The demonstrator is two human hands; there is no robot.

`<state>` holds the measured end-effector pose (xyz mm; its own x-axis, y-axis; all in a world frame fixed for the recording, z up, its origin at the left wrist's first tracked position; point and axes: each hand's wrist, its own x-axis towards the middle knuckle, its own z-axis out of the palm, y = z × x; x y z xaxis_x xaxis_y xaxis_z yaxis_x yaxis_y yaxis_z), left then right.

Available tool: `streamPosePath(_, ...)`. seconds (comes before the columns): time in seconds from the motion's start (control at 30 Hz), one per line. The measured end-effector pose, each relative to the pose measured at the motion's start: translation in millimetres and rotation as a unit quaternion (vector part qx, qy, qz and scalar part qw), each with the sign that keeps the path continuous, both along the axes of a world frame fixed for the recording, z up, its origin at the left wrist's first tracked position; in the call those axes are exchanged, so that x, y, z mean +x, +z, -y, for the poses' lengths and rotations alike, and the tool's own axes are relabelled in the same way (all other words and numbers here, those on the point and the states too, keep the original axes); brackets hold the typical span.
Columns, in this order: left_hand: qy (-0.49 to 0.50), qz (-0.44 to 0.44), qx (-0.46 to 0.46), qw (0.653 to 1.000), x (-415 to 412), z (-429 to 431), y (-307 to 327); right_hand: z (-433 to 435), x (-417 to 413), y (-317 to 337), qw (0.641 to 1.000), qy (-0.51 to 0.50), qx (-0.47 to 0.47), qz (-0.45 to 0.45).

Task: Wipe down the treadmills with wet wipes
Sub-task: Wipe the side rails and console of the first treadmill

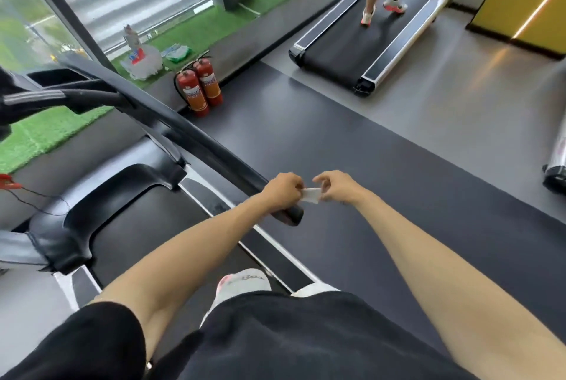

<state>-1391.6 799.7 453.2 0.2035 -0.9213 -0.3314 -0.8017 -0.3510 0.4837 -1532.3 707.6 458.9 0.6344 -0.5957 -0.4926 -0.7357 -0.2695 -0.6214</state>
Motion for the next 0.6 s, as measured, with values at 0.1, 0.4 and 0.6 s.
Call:
streamPosePath(0.1, 0.088, -0.127, -0.023, 0.988, 32.5, 14.9, 29.8, 7.2, 25.2, 24.6, 0.993, -0.068, 0.020, 0.094)
streamPosePath(0.4, 0.249, -0.284, -0.076, 0.923, 156.1, -40.2, 72.4, -29.1, 162.9, 80.4, 0.974, -0.068, 0.112, 0.184)
streamPosePath(0.6, 0.315, -0.329, -0.123, 0.882, 268.0, -126.1, 90.4, -91.9, 300.3, 89.1, 0.971, -0.014, 0.136, 0.194)
